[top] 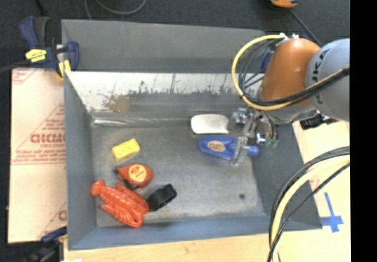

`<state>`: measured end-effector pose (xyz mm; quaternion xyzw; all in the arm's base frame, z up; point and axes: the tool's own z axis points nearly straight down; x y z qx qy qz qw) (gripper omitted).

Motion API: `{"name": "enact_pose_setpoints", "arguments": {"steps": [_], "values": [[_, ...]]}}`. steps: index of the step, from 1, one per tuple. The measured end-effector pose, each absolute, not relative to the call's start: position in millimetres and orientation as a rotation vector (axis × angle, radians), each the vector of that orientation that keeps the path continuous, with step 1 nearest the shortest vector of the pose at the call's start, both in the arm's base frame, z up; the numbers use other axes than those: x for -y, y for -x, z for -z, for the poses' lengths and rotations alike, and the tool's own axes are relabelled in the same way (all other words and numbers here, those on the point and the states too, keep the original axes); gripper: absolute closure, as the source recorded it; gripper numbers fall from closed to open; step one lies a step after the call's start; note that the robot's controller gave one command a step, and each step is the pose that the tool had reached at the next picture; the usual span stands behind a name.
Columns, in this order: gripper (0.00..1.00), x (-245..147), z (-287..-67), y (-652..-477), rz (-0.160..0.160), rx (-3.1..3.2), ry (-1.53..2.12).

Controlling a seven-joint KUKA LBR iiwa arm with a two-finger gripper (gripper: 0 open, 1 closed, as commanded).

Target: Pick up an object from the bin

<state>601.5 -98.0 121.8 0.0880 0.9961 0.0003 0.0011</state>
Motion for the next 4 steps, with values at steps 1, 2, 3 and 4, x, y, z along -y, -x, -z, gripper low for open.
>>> {"name": "enact_pose_setpoints", "arguments": {"steps": [1,2,3,4], "values": [[0.0,91,-72,-609.3,0.003,-3.131,-0.162],[1.0,81,-71,-600.7,0.001,-3.095,-0.535],[1.0,81,-71,-600.7,0.001,-3.095,-0.534],[1.0,81,-74,-599.9,0.002,-3.095,-0.533]]}}
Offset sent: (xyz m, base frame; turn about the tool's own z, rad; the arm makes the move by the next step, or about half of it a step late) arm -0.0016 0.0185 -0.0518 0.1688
